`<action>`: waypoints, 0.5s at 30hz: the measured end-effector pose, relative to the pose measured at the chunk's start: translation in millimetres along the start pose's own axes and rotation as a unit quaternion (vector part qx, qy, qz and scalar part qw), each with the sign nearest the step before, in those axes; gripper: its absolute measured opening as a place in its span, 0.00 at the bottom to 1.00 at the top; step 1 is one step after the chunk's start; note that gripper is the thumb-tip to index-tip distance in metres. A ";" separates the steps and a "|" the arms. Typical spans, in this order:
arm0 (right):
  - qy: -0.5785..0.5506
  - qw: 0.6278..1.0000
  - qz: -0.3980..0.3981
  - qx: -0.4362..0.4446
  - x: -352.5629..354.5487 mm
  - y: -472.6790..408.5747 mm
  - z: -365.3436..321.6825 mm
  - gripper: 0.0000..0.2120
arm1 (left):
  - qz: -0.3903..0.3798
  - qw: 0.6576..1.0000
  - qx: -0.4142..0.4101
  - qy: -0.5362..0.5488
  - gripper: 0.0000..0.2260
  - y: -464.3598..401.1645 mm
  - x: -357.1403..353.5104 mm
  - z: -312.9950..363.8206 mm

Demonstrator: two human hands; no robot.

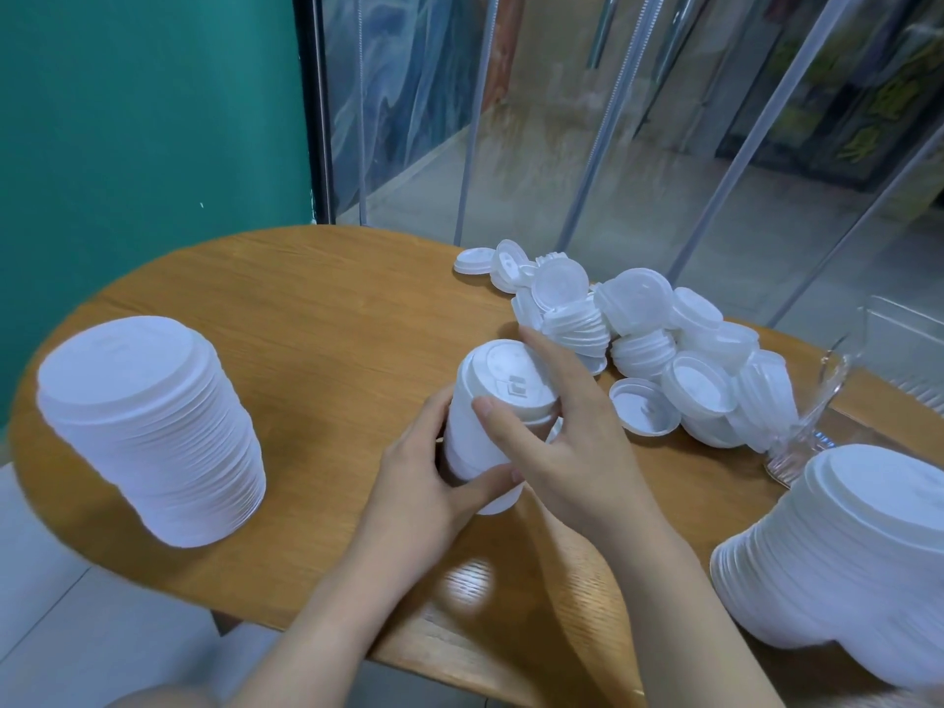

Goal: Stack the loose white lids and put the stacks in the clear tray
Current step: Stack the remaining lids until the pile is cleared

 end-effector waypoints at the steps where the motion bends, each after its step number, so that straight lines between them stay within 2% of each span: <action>1: 0.006 1.000 0.001 0.003 -0.1 -1.2 0.2 0.38 | -0.003 1.000 0.000 0.002 0.31 -0.3 -0.5 0.1; 5: -0.039 0.998 -0.044 -0.010 2.7 -0.7 4.5 0.45 | 0.002 1.000 -0.003 -0.002 0.31 1.7 2.3 2.1; 7: -0.094 0.995 -0.023 -0.004 16.8 0.0 10.1 0.39 | 0.003 1.000 -0.003 -0.014 0.31 2.7 3.6 3.5; 9: -0.118 0.992 0.043 0.002 40.3 1.0 22.1 0.30 | 0.001 1.000 -0.001 -0.019 0.31 2.8 4.7 3.5; 10: -0.107 0.992 0.065 0.006 50.3 2.0 28.6 0.25 | 0.001 1.000 0.002 -0.023 0.31 2.7 5.3 3.0; 12: -0.012 0.997 0.071 -0.007 60.7 5.1 48.3 0.17 | 0.000 1.000 0.007 -0.028 0.30 3.6 7.1 2.2; 15: 0.123 0.991 0.028 -0.033 56.3 5.5 76.1 0.18 | -0.001 1.000 0.008 -0.030 0.29 5.3 11.5 2.5</action>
Point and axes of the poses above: each hand's wrist, its own y-axis away from the middle knuckle, its own x-axis out of the back of the hand, z = x × y, the point moved 6 cm from there along -y, towards the middle knuckle, and after that the axes turned 8 degrees about -z, right-handed, at the moved point
